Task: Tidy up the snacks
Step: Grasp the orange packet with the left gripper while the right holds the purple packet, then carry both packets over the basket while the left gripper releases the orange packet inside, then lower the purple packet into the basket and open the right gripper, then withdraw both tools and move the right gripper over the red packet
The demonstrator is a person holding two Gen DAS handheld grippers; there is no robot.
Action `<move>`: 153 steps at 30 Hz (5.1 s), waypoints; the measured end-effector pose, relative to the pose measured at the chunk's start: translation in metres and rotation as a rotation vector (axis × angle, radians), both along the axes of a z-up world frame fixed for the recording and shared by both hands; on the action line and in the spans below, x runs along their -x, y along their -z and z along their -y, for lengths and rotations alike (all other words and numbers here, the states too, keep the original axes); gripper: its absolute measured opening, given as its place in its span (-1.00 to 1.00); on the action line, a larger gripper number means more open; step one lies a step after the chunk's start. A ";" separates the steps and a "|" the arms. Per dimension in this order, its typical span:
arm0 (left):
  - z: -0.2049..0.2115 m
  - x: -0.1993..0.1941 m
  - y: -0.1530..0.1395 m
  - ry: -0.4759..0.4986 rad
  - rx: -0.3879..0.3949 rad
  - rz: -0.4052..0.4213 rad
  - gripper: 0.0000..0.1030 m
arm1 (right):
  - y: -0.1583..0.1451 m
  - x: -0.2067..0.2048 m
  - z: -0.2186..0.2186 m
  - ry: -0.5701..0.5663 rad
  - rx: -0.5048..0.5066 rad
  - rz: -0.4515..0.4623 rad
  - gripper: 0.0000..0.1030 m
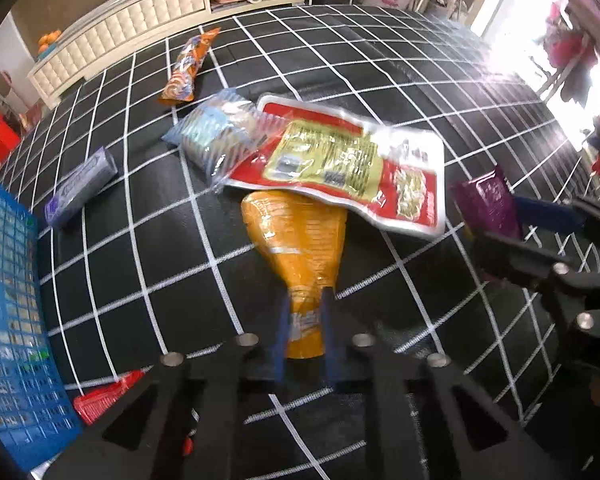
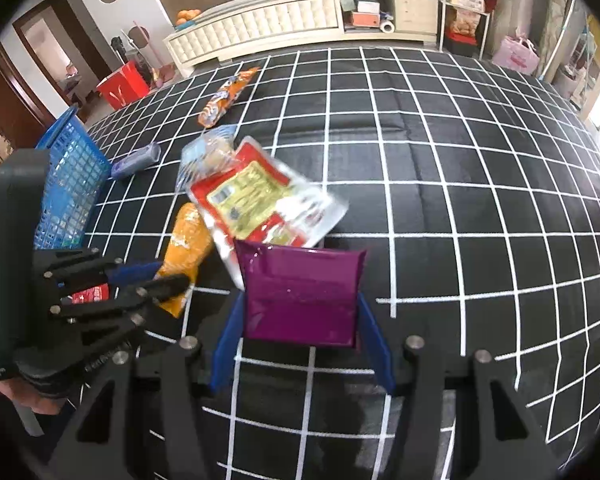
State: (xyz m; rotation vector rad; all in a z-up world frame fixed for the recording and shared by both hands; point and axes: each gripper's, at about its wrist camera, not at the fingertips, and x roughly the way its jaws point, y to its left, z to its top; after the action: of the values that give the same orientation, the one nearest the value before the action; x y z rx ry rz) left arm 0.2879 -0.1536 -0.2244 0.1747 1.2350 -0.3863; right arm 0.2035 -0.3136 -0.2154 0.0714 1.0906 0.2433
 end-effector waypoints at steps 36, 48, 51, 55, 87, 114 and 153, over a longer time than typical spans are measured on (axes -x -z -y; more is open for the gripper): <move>-0.201 0.114 -0.168 -0.255 0.026 0.347 -0.81 | -0.117 0.036 -0.197 -0.254 0.003 0.222 0.19; -0.260 0.097 -0.149 -0.323 0.031 0.307 -0.80 | -0.102 0.021 -0.256 -0.316 0.008 0.182 0.19; -0.262 0.090 -0.137 -0.316 0.041 0.278 -0.80 | -0.096 0.016 -0.257 -0.307 0.016 0.166 0.19; -0.259 0.084 -0.121 -0.304 0.053 0.235 -0.77 | -0.093 0.015 -0.255 -0.295 0.029 0.152 0.19; -0.320 0.118 -0.159 -0.424 -0.024 0.340 0.11 | -0.120 0.020 -0.315 -0.416 0.047 0.196 0.19; -0.385 0.126 -0.124 -0.558 0.005 0.249 0.15 | -0.055 -0.002 -0.405 -0.563 0.069 -0.007 0.46; -0.229 0.159 -0.132 -0.462 0.042 0.278 0.39 | -0.086 0.042 -0.217 -0.486 0.068 0.100 0.67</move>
State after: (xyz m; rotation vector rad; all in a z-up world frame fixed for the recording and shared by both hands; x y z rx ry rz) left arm 0.1291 0.0753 -0.0919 -0.0927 0.9547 0.0156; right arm 0.1620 -0.0963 -0.1295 -0.2677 1.0038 0.6390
